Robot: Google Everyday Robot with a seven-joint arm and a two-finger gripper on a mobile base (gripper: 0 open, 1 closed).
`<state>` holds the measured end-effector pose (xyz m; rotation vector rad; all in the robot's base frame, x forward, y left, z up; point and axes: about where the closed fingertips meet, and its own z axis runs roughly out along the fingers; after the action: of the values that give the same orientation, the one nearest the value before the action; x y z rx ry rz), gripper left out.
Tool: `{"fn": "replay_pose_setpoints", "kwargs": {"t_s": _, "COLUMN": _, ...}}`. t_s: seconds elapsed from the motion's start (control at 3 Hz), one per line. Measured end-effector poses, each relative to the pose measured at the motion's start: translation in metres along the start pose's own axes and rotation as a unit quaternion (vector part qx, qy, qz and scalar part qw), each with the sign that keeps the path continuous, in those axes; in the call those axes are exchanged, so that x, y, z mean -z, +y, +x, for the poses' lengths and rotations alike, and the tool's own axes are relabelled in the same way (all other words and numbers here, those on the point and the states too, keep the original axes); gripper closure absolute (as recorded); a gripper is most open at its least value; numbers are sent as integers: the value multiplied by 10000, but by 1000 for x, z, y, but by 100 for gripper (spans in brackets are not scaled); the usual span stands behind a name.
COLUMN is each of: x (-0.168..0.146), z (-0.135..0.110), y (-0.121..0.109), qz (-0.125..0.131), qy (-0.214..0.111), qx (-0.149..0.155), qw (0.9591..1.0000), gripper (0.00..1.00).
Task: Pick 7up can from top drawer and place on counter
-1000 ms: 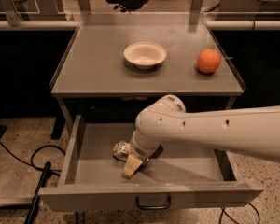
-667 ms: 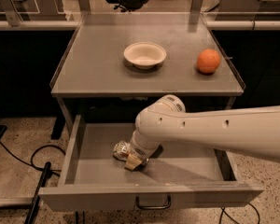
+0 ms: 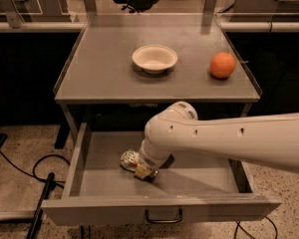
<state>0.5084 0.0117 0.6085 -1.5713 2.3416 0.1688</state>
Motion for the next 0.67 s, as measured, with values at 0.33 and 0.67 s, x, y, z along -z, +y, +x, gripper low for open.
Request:
{"fn": "replay_pose_setpoints", "kwargs": {"t_s": 0.33, "x": 18, "z": -6, "y": 0, "qz": 66, "qy": -26, "qx": -53, "qw": 10000, "gripper": 100}}
{"fn": "replay_pose_setpoints", "kwargs": {"t_s": 0.67, "x": 55, "z": -20, "y": -6, "qz": 125, "qy": -114, "qx": -97, "qw": 9998, "gripper": 100}}
